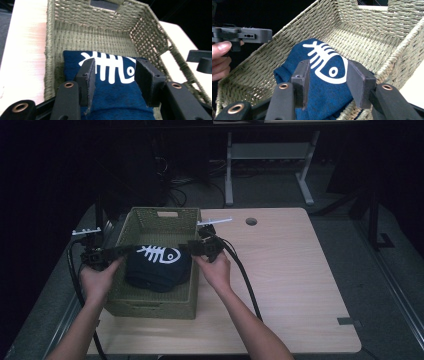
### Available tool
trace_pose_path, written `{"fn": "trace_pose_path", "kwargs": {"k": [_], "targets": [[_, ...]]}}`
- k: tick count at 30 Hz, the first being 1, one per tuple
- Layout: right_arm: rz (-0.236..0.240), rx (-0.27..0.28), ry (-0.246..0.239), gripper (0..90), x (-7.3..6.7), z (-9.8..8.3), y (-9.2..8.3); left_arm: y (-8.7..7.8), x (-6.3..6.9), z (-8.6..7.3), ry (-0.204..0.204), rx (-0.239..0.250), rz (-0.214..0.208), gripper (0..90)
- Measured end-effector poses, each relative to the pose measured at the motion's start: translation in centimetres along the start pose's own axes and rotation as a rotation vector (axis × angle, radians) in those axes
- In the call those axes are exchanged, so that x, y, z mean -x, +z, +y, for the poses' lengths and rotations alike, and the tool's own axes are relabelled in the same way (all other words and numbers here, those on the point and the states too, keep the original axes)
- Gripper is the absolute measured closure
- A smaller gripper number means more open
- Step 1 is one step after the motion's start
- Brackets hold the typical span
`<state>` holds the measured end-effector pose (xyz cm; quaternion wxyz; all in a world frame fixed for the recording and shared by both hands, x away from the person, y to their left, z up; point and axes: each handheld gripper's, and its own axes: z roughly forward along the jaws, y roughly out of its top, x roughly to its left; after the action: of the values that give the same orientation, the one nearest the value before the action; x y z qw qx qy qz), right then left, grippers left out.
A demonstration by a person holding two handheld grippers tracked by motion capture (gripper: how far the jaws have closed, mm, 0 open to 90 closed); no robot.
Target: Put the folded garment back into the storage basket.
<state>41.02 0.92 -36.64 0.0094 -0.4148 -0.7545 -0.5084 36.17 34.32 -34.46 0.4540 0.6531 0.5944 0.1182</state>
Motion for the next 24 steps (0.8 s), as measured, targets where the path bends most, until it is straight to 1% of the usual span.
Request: {"fn": "trace_pose_path", "kwargs": {"k": [2,3,5,7,8,10,11,13,15,16,17,18,19,20,21,22,24], "targets": [[0.019,0.001,0.004,52.1,0.1,0.1,-0.2,-0.1,0.3,0.1,0.007,0.010,-0.006,50.7],[0.019,0.001,0.004,52.1,0.1,0.1,-0.2,-0.1,0.3,0.1,0.007,0.010,-0.006,50.5],[0.024,0.002,0.003,51.4,0.2,0.1,-0.4,-0.1,0.5,0.1,0.004,0.017,-0.026,49.6],[0.045,0.001,0.000,51.0,0.3,0.2,-0.6,-0.1,0.7,0.0,0.008,0.027,-0.030,48.7],[0.052,0.000,-0.014,50.2,0.3,0.3,-0.9,-0.2,1.0,0.0,0.001,0.039,-0.042,48.3],[0.060,0.002,-0.015,49.4,0.4,0.4,-1.0,-0.3,1.1,0.0,0.002,0.047,-0.046,48.3],[0.077,-0.003,-0.007,47.8,0.7,0.5,-1.2,-0.4,1.2,0.0,0.000,0.050,-0.050,48.1],[0.090,-0.005,0.003,44.9,1.0,0.5,-1.4,-0.4,1.3,0.0,-0.012,0.055,-0.067,47.5],[0.108,0.000,0.003,41.3,1.2,0.5,-1.7,-0.4,1.6,-0.1,0.006,0.049,-0.050,46.5],[0.128,0.013,-0.014,39.9,1.3,0.4,-2.1,-0.3,1.7,-0.2,-0.002,0.048,-0.056,45.7],[0.128,0.013,-0.014,39.9,1.3,0.4,-2.1,-0.3,1.7,-0.2,-0.002,0.048,-0.056,45.2],[0.144,0.014,-0.023,37.5,1.2,0.3,-2.5,-0.2,2.0,-0.2,-0.011,0.046,-0.063,44.5],[0.144,0.014,-0.023,37.5,1.2,0.3,-2.5,-0.2,2.0,-0.2,-0.011,0.046,-0.063,43.5],[0.162,0.018,-0.027,35.6,1.2,0.3,-2.9,-0.3,2.5,-0.2,-0.004,0.061,-0.079,43.1],[0.162,0.018,-0.027,35.6,1.2,0.3,-2.9,-0.3,2.5,-0.2,-0.004,0.061,-0.079,43.0],[0.167,0.024,-0.030,35.0,1.3,0.3,-3.2,-0.3,2.8,-0.2,-0.001,0.069,-0.098,43.0],[0.180,0.037,-0.030,34.3,1.4,0.3,-3.7,-0.2,3.1,-0.2,0.007,0.066,-0.116,41.8]]}}
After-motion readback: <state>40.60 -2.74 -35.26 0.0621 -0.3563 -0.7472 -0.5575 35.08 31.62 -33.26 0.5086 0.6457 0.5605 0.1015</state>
